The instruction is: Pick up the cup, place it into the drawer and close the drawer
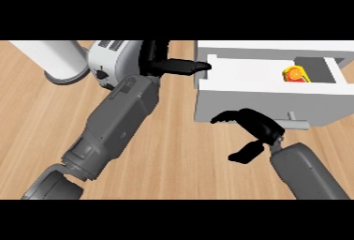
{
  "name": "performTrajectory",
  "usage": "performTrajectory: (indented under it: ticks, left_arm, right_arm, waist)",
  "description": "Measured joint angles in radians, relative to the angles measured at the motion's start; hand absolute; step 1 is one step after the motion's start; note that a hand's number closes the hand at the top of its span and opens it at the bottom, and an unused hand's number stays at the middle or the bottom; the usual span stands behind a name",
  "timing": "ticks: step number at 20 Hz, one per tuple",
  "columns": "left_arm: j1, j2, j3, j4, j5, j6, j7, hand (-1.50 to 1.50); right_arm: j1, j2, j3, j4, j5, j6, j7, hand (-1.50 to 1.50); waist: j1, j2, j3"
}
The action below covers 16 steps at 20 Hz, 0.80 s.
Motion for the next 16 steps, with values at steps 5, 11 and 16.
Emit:
performTrajectory:
  ticks: [5, 11, 16]
  left_arm:
    - [0.079, 0.03, -0.007, -0.072, 0.0, -0.032, 0.012, -1.5]
    - [0.149, 0.08, -0.007, -0.152, 0.01, -0.078, 0.038, -1.5]
    - [0.196, 0.118, -0.012, -0.2, 0.014, -0.116, 0.06, -1.5]
  right_arm:
    - [-0.12, 0.038, -0.029, 0.281, 0.072, -0.104, -0.118, 1.5]
    - [-0.28, 0.028, -0.146, 0.528, 0.05, -0.181, -0.253, 1.5]
    - [-0.365, 0.003, -0.227, 0.647, 0.009, -0.19, -0.319, 1.5]
  waist:
    - [0.039, -0.006, -0.004]
    - [0.077, 0.005, 0.001]
    - [0.102, 0.012, 0.004]
